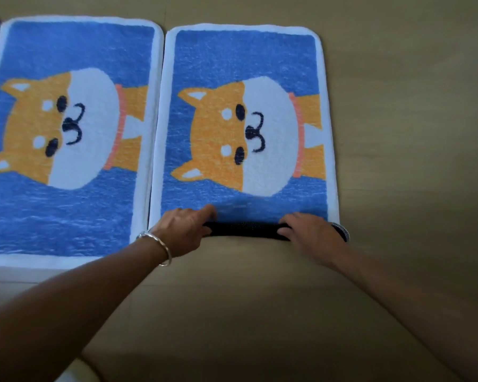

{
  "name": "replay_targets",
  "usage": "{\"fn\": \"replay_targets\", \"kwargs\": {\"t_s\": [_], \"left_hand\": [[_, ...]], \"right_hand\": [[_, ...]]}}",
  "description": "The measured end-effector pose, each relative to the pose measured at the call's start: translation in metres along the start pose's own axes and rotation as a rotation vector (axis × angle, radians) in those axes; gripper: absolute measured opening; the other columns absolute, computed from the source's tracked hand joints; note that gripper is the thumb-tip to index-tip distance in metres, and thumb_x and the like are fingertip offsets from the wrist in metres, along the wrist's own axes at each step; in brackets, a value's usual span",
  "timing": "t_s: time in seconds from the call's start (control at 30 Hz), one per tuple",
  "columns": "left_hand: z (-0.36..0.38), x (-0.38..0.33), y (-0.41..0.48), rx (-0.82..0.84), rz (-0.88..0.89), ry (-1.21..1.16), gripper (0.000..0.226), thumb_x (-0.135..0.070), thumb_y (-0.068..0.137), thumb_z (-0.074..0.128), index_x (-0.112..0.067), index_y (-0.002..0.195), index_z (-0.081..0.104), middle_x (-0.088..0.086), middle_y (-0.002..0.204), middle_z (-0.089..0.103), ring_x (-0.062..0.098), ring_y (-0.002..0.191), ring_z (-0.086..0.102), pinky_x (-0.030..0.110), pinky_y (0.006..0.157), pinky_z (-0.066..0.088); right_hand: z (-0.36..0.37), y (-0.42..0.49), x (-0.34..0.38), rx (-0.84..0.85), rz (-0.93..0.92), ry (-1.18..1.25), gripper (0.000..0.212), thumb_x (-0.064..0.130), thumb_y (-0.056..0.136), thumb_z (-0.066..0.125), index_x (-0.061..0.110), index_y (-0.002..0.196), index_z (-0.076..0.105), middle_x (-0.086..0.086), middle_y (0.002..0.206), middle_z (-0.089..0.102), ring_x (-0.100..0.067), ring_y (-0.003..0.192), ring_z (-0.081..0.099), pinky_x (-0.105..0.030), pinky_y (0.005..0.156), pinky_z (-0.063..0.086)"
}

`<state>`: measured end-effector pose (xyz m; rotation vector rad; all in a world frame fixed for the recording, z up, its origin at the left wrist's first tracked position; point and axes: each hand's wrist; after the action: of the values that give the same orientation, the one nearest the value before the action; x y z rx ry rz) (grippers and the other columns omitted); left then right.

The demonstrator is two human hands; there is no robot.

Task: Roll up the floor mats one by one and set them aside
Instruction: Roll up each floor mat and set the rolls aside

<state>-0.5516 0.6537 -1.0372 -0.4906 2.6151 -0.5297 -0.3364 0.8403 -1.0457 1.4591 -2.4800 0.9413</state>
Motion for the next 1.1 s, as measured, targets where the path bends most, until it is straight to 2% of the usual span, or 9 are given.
{"fn": "replay_targets", "kwargs": {"t_s": [0.07,0.17,0.33,0.43,0.53,0.63,0.8,0.93,1.1], "left_hand": [[-0.002,0.003,0.003,0.127,-0.090,-0.166,0.017,-0.030,0.090,0.056,-0.028,0.106,0.051,-0.007,0.081,0.062,0.021,0.078,0.059,0.031,0.067,0.042],[-0.002,0.002,0.004,0.155,-0.134,-0.251,0.012,-0.028,0.090,0.057,-0.027,0.102,0.054,-0.009,0.081,0.060,0.015,0.077,0.057,0.029,0.066,0.042],[0.002,-0.013,-0.001,0.035,0.040,0.100,0.031,-0.012,0.094,0.044,-0.023,0.123,0.044,0.001,0.109,0.055,0.022,0.084,0.057,0.032,0.060,0.040],[0.007,-0.018,-0.005,-0.084,0.117,0.265,0.041,0.001,0.082,0.051,-0.018,0.118,0.052,0.007,0.108,0.051,0.026,0.082,0.054,0.035,0.052,0.039],[0.005,-0.023,-0.005,-0.209,0.277,0.491,0.024,0.000,0.061,0.062,-0.011,0.082,0.063,0.009,0.079,0.055,0.024,0.066,0.051,0.033,0.047,0.038],[0.017,-0.033,-0.014,-0.203,0.276,0.608,0.021,-0.008,0.069,0.049,-0.006,0.084,0.064,0.009,0.076,0.052,0.025,0.063,0.048,0.032,0.052,0.034],[0.026,-0.031,-0.010,-0.123,0.064,0.531,0.045,-0.020,0.077,0.067,0.003,0.115,0.057,0.015,0.093,0.058,0.030,0.077,0.056,0.044,0.066,0.051],[0.001,-0.025,0.003,-0.056,0.061,0.333,0.035,-0.034,0.097,0.042,-0.015,0.127,0.042,0.003,0.101,0.060,0.024,0.088,0.060,0.032,0.061,0.039],[-0.004,-0.017,-0.003,0.053,0.080,0.209,0.035,-0.041,0.098,0.038,-0.032,0.132,0.040,-0.002,0.095,0.065,0.021,0.081,0.063,0.030,0.060,0.043]], "right_hand": [[-0.009,0.001,-0.002,0.154,0.086,0.165,0.023,0.037,0.097,0.049,0.019,0.106,0.060,0.005,0.101,0.065,-0.014,0.090,0.059,-0.029,0.079,0.045],[-0.017,0.005,-0.003,0.160,0.104,0.210,0.018,0.037,0.095,0.053,0.019,0.096,0.054,0.004,0.091,0.062,-0.016,0.081,0.058,-0.034,0.075,0.047],[-0.001,0.008,0.003,-0.210,-0.189,-0.259,0.021,0.018,0.082,0.072,0.014,0.078,0.052,-0.001,0.077,0.051,-0.021,0.054,0.051,-0.028,0.048,0.033],[0.010,0.000,0.004,-0.296,-0.291,-0.381,0.021,0.004,0.067,0.077,0.012,0.073,0.060,-0.002,0.071,0.054,-0.021,0.058,0.052,-0.029,0.054,0.035],[0.012,-0.011,0.006,-0.277,-0.268,-0.472,0.017,0.029,0.083,0.059,0.013,0.080,0.062,-0.003,0.079,0.058,-0.022,0.070,0.054,-0.034,0.061,0.041],[0.017,-0.018,0.005,-0.179,-0.207,-0.532,0.034,0.039,0.077,0.068,0.010,0.094,0.064,-0.006,0.088,0.060,-0.026,0.078,0.057,-0.038,0.062,0.044],[0.002,-0.007,0.005,-0.124,-0.137,-0.326,0.022,0.023,0.088,0.062,0.009,0.105,0.064,-0.008,0.101,0.062,-0.031,0.090,0.057,-0.041,0.076,0.047],[-0.014,0.006,0.001,0.014,-0.053,-0.102,0.033,0.029,0.101,0.037,0.011,0.117,0.060,-0.004,0.112,0.060,-0.022,0.103,0.051,-0.034,0.090,0.040],[-0.018,-0.002,0.006,0.118,0.069,0.095,0.026,0.033,0.100,0.041,0.020,0.120,0.050,0.003,0.116,0.052,-0.020,0.099,0.056,-0.035,0.083,0.046]]}}
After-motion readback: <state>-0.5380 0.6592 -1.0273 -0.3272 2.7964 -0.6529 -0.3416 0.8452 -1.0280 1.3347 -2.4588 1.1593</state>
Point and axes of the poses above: each hand's wrist, its own y-axis towards the middle knuckle, its own z-axis out of the palm, x = y × z
